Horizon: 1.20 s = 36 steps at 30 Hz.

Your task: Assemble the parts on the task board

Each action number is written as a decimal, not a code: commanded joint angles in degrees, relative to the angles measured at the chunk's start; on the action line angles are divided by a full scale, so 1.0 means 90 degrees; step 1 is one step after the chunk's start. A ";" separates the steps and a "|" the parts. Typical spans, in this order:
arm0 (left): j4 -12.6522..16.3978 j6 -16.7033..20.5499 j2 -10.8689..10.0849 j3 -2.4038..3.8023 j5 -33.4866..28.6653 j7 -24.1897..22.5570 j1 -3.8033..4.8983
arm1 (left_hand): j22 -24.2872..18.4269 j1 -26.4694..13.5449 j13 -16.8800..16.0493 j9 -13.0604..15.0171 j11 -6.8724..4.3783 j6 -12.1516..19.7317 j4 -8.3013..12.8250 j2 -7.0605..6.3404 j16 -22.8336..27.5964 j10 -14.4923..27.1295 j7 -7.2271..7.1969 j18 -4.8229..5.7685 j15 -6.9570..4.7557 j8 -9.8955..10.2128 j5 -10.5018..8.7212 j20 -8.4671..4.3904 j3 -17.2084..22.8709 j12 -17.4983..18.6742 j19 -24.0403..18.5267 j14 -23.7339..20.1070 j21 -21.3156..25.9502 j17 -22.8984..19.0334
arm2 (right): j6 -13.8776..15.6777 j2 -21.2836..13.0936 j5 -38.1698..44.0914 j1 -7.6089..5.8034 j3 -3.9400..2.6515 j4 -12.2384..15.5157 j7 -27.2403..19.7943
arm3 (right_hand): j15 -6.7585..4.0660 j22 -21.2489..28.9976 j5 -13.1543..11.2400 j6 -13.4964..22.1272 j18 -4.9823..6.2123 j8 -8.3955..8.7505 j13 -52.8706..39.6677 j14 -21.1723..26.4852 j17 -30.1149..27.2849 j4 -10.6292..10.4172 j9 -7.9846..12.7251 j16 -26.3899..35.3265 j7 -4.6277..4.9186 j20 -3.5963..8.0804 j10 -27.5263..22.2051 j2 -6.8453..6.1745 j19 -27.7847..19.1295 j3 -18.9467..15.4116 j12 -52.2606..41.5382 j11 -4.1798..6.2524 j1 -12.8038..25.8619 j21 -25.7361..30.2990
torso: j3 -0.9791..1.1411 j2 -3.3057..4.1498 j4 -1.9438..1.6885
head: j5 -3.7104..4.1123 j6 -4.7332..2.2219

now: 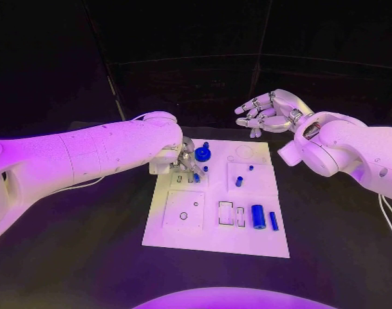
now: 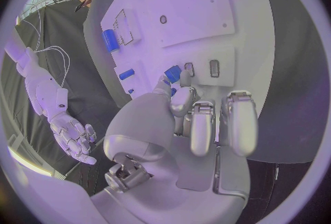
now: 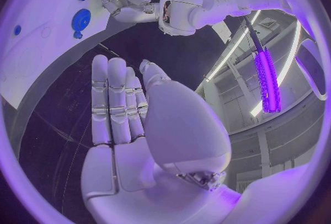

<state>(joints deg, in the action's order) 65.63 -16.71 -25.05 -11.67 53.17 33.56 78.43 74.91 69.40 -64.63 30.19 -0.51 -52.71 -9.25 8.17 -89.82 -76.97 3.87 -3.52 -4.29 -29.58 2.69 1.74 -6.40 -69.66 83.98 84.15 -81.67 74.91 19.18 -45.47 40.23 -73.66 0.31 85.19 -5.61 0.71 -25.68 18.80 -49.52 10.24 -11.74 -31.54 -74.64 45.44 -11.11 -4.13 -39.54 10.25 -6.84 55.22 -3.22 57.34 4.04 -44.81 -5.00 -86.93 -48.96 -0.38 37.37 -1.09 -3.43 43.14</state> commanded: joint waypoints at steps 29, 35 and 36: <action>0.0074 -0.0041 -0.0058 0.0002 -0.0148 -0.0143 -0.0001 | 0.0156 -0.0473 0.0022 0.0142 0.0007 0.0065 -0.0095 -0.0200 -0.0020 0.0034 -0.0006 0.0061 0.0022 -0.0076 0.0002 0.0032 -0.0319 0.0048 0.0117 0.0650 0.0027 0.1676 | -0.0123 0.0126 0.0056 -0.0012 -0.0003 -0.0130 0.0042 | 0.0016 0.0013 0.0057 0.0089 0.0018 -0.0076 0.0058 0.0009 -0.0083 -0.0056 -0.0007 0.0067 0.0008 -0.0015 -0.0122 0.0003 -0.0094 0.0029 -0.0045 -0.0028 0.0046 0.0069 | 0.0000 0.0004 0.0005 | -0.0011 0.0051; 0.0080 -0.0093 -0.0057 0.0002 -0.0149 -0.0114 -0.0002 | 0.0171 -0.0655 0.0009 0.0177 -0.0002 0.0067 -0.0194 -0.0277 -0.0020 0.0024 -0.0017 0.0062 0.0015 -0.0081 0.0002 0.0027 -0.0527 0.0037 0.0120 0.0650 0.0021 0.1676 | -0.0132 0.0135 0.0056 -0.0012 -0.0002 -0.0144 0.0040 | 0.0018 0.0014 0.0054 0.0094 0.0018 -0.0084 0.0066 0.0016 -0.0093 -0.0061 -0.0007 0.0073 0.0009 -0.0017 -0.0131 0.0000 -0.0102 0.0031 -0.0046 -0.0029 0.0048 0.0075 | -0.0001 0.0004 0.0005 | -0.0009 0.0051; 0.0080 -0.0103 -0.0058 0.0002 -0.0149 -0.0109 -0.0002 | 0.0171 -0.0676 0.0010 0.0181 -0.0002 0.0067 -0.0208 -0.0278 -0.0020 0.0025 -0.0017 0.0062 0.0014 -0.0081 0.0002 0.0026 -0.0549 0.0038 0.0120 0.0650 0.0021 0.1676 | -0.0134 0.0135 0.0056 -0.0012 -0.0002 -0.0145 0.0039 | 0.0018 0.0015 0.0053 0.0097 0.0018 -0.0087 0.0070 0.0020 -0.0099 -0.0058 -0.0007 0.0076 0.0009 -0.0018 -0.0136 -0.0005 -0.0106 0.0033 -0.0047 -0.0030 0.0043 0.0077 | 0.0001 0.0003 0.0005 | -0.0009 0.0053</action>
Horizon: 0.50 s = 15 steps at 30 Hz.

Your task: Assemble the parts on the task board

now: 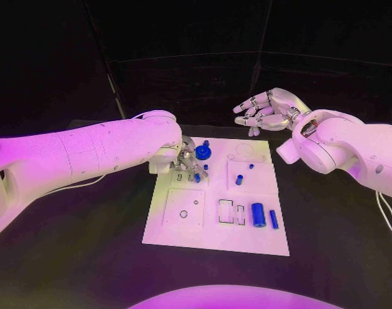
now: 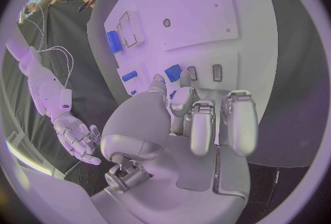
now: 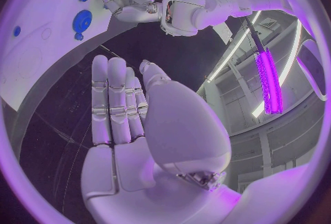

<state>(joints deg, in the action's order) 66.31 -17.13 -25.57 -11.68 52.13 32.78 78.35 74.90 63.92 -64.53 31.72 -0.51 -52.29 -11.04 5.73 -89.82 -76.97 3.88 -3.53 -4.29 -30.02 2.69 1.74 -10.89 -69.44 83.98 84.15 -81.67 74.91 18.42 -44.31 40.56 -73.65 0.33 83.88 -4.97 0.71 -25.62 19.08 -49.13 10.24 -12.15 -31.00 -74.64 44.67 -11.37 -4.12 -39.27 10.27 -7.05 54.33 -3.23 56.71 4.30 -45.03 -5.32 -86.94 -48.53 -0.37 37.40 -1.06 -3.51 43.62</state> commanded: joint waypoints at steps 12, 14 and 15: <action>0.0033 -0.0197 0.0002 0.0003 -0.0034 0.0016 0.0000 | 0.0184 -0.0041 -0.0008 0.0023 -0.0005 0.0022 0.0013 -0.0023 -0.0020 0.0021 -0.0022 0.0065 0.0011 -0.0034 0.0003 0.0024 -0.0093 0.0008 0.0124 0.0650 0.0015 0.1677 | -0.0067 0.0025 0.0019 -0.0011 -0.0003 -0.0029 -0.0041 | 0.0020 0.0011 0.0018 0.0062 0.0019 -0.0053 0.0022 0.0032 -0.0028 -0.0022 -0.0008 0.0056 0.0008 0.0003 -0.0050 -0.0016 -0.0046 0.0010 -0.0024 0.0005 0.0029 0.0037 | -0.0002 -0.0001 -0.0001 | -0.0004 0.0006; 0.0036 -0.0205 0.0003 0.0003 -0.0034 0.0023 -0.0001 | 0.0182 0.0005 -0.0005 0.0030 -0.0007 0.0020 0.0044 -0.0014 -0.0020 0.0021 -0.0024 0.0064 0.0009 -0.0036 0.0004 0.0023 -0.0091 0.0010 0.0123 0.0650 0.0017 0.1677 | -0.0069 0.0028 0.0019 -0.0011 -0.0002 -0.0033 -0.0042 | 0.0020 0.0011 0.0018 0.0062 0.0019 -0.0053 0.0022 0.0032 -0.0028 -0.0022 -0.0008 0.0056 0.0008 0.0003 -0.0050 -0.0016 -0.0046 0.0010 -0.0024 0.0005 0.0029 0.0037 | -0.0002 -0.0001 0.0002 | -0.0008 0.0012; 0.0036 -0.0199 0.0004 0.0003 -0.0034 0.0026 -0.0002 | 0.0182 0.0048 -0.0003 0.0036 -0.0008 0.0020 0.0071 0.0003 -0.0020 0.0022 -0.0025 0.0064 0.0008 -0.0037 0.0004 0.0021 -0.0081 0.0012 0.0122 0.0650 0.0017 0.1677 | -0.0066 0.0029 0.0019 -0.0011 -0.0002 -0.0035 -0.0045 | 0.0020 0.0011 0.0018 0.0062 0.0019 -0.0054 0.0023 0.0033 -0.0029 -0.0022 -0.0008 0.0056 0.0008 0.0003 -0.0050 -0.0016 -0.0047 0.0011 -0.0024 0.0005 0.0029 0.0037 | -0.0002 -0.0001 0.0002 | -0.0008 0.0013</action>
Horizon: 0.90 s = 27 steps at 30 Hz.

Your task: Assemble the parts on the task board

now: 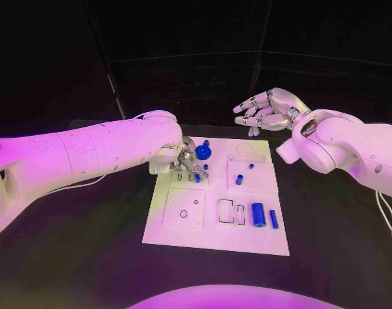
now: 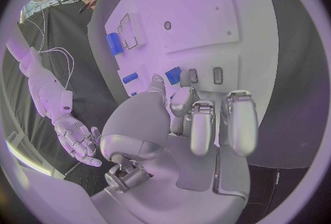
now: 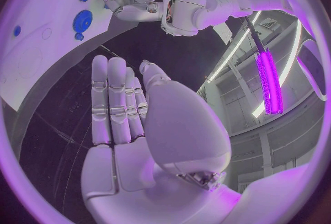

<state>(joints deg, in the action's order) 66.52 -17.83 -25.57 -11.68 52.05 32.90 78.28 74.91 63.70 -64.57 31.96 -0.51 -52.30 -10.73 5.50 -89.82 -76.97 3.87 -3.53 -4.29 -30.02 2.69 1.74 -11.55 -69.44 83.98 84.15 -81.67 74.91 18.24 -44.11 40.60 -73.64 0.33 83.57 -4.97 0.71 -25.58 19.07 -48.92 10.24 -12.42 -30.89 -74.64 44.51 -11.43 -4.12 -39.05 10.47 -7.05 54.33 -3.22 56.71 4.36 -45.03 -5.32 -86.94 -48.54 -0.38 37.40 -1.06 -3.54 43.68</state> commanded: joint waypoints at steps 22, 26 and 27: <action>0.0081 0.0198 -0.0044 0.0003 -0.0040 -0.0133 -0.0010 | 0.0186 0.0744 0.0016 0.0102 -0.0030 0.0048 0.0554 0.0574 -0.0019 0.0034 -0.0049 0.0062 -0.0013 -0.0034 0.0007 0.0004 0.0502 0.0038 0.0117 0.0650 0.0030 0.1677 | 0.0005 0.0068 0.0015 -0.0010 -0.0002 -0.0086 -0.0103 | 0.0024 0.0009 0.0026 0.0050 0.0018 -0.0036 0.0025 0.0049 -0.0030 -0.0018 -0.0008 0.0042 -0.0009 0.0000 -0.0069 -0.0019 -0.0059 0.0014 -0.0028 0.0000 0.0024 0.0047 | 0.0000 0.0001 0.0000 | -0.0004 0.0039; 0.0083 0.0263 -0.0062 0.0004 -0.0217 -0.0193 -0.0011 | 0.0130 0.1149 0.0069 0.0109 -0.0076 0.0106 0.0890 0.0654 -0.0019 0.0084 -0.0092 0.0047 -0.0045 -0.0004 0.0013 -0.0017 0.0802 0.0099 0.0092 0.0650 0.0072 0.1677 | 0.0010 0.0075 0.0015 -0.0009 -0.0001 -0.0109 -0.0113 | 0.0023 0.0009 0.0041 0.0054 0.0020 -0.0048 0.0033 0.0050 -0.0042 -0.0007 -0.0008 0.0044 -0.0009 -0.0001 -0.0073 -0.0022 -0.0063 0.0027 -0.0036 0.0001 0.0003 0.0049 | -0.0002 -0.0001 -0.0004 | -0.0014 0.0054; 0.0083 0.0296 -0.0072 0.0004 -0.0248 -0.0217 -0.0011 | 0.0116 0.1229 0.0075 0.0109 -0.0081 0.0117 0.0962 0.0680 -0.0019 0.0093 -0.0097 0.0044 -0.0052 0.0005 0.0013 -0.0024 0.0881 0.0109 0.0086 0.0650 0.0083 0.1677 | 0.0012 0.0074 0.0015 -0.0009 -0.0001 -0.0117 -0.0116 | 0.0023 0.0009 0.0043 0.0055 0.0020 -0.0050 0.0035 0.0050 -0.0044 -0.0005 -0.0008 0.0044 -0.0009 -0.0001 -0.0073 -0.0023 -0.0063 0.0029 -0.0037 0.0001 -0.0001 0.0050 | 0.0001 -0.0002 -0.0003 | -0.0017 0.0046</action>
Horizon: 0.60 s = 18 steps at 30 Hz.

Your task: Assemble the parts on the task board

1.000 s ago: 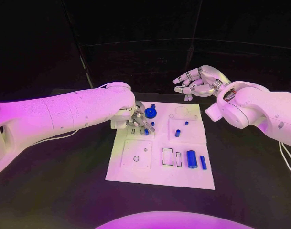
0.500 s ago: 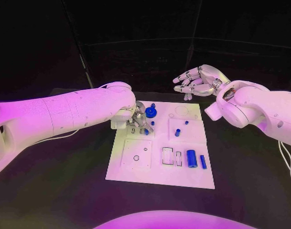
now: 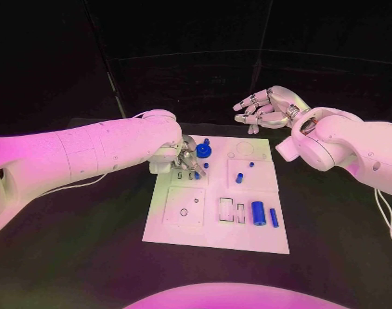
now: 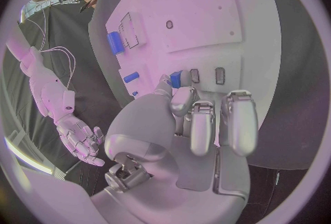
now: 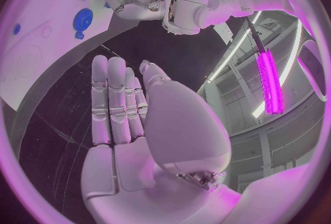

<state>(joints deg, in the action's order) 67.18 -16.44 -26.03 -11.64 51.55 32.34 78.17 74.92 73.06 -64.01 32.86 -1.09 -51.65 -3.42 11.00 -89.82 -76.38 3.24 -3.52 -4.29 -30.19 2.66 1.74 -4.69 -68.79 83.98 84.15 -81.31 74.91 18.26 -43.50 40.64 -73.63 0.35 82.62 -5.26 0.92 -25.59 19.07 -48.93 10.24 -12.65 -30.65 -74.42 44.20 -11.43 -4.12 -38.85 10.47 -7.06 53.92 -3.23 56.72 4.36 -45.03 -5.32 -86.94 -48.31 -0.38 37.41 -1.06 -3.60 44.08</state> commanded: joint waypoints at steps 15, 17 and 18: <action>0.0275 0.0977 -0.0407 -0.0002 -0.0980 -0.0354 -0.0002 | 0.0041 0.0237 0.0021 0.0164 -0.0040 0.0074 0.0710 0.0091 -0.0020 0.0009 -0.0048 0.0029 -0.0074 -0.0099 0.0014 -0.0066 0.1095 0.0072 0.0064 0.0650 0.0115 0.1677 | 0.0040 -0.0056 0.0011 -0.0011 -0.0003 -0.0064 -0.0017 | -0.0001 0.0010 0.0050 0.0059 0.0021 -0.0030 0.0012 0.0026 -0.0015 -0.0001 -0.0009 0.0022 -0.0008 -0.0001 -0.0029 -0.0027 -0.0065 0.0034 -0.0042 0.0000 -0.0007 0.0025 | -0.0004 -0.0001 -0.0017 | 0.0028 -0.0010; 0.0368 0.1110 -0.0493 -0.0002 -0.1012 -0.0379 -0.0006 | 0.0040 0.0192 0.0018 0.0181 -0.0041 0.0080 0.0736 0.0068 -0.0020 0.0003 -0.0048 0.0029 -0.0075 -0.0113 0.0013 -0.0067 0.1168 0.0069 0.0065 0.0650 0.0117 0.1677 | 0.0028 -0.0063 0.0011 -0.0011 -0.0003 -0.0070 -0.0006 | -0.0001 0.0010 0.0050 0.0059 0.0021 -0.0030 0.0012 0.0026 -0.0015 -0.0001 -0.0009 0.0022 -0.0008 -0.0001 -0.0029 -0.0027 -0.0065 0.0034 -0.0042 0.0000 -0.0007 0.0025 | -0.0002 -0.0005 -0.0013 | 0.0026 -0.0011; 0.0421 0.1177 -0.0540 -0.0003 -0.1023 -0.0387 -0.0010 | 0.0040 0.0055 0.0012 0.0221 -0.0043 0.0092 0.0799 0.0006 -0.0020 -0.0010 -0.0052 0.0029 -0.0076 -0.0146 0.0009 -0.0068 0.1382 0.0064 0.0069 0.0650 0.0122 0.1677 | 0.0020 -0.0066 0.0011 -0.0011 -0.0003 -0.0074 0.0001 | -0.0001 0.0010 0.0050 0.0059 0.0021 -0.0030 0.0012 0.0026 -0.0015 -0.0001 -0.0009 0.0022 -0.0008 -0.0001 -0.0029 -0.0027 -0.0065 0.0034 -0.0042 0.0000 -0.0007 0.0025 | -0.0002 -0.0007 -0.0008 | 0.0017 -0.0014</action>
<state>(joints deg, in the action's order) 70.20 -10.03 -30.40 -11.68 44.87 30.25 78.06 74.94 75.03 -63.81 33.58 -1.35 -51.06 -3.34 11.80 -89.82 -76.19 3.06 -3.52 -4.50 -31.15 2.61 1.54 -0.30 -68.29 84.18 83.94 -80.36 74.91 18.32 -44.04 40.65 -73.62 0.36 81.96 -5.21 0.92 -25.59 19.31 -48.93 10.24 -12.65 -30.59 -74.42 44.11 -11.42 -4.12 -38.86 10.47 -7.06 53.93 -3.22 56.72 4.35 -45.03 -5.32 -86.94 -48.31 -0.41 37.38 -1.16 -3.32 44.01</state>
